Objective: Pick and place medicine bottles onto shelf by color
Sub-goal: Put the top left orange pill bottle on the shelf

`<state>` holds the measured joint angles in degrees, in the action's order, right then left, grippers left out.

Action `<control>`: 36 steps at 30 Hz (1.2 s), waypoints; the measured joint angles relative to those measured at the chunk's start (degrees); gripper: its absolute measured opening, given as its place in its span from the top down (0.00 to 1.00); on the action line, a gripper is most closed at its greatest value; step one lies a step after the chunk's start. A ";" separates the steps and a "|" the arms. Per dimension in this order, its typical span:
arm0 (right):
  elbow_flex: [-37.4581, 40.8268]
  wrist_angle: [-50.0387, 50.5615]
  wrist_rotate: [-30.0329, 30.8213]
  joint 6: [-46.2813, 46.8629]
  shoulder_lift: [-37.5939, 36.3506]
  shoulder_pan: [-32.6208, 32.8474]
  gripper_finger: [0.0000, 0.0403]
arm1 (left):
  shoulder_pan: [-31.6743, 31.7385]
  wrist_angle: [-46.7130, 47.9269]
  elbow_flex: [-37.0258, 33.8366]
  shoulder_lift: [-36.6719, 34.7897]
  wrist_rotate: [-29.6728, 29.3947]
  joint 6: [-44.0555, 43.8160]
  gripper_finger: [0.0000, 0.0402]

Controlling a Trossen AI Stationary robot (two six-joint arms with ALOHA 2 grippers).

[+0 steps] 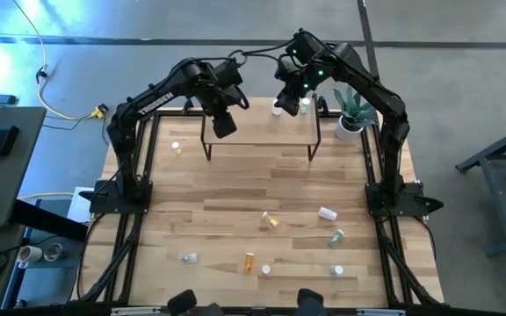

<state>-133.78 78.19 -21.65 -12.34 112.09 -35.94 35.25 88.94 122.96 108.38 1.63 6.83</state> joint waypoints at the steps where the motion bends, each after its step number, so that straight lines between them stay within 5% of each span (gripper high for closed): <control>1: 0.00 0.00 -0.92 -0.80 0.00 0.11 0.63 | -0.72 -0.03 0.02 -0.16 0.10 0.58 0.71; 17: -1.16 -2.39 -3.49 -12.85 -3.65 4.77 0.63 | -7.57 -3.82 0.04 -4.02 -1.14 3.47 0.71; 36: -1.16 -4.07 -5.55 -16.52 -5.22 9.35 0.63 | -12.39 -22.90 0.07 -6.76 -4.46 14.26 0.71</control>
<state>-134.93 74.12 -27.20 -28.86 106.87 -26.60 22.86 66.04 123.02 101.62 -2.83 21.09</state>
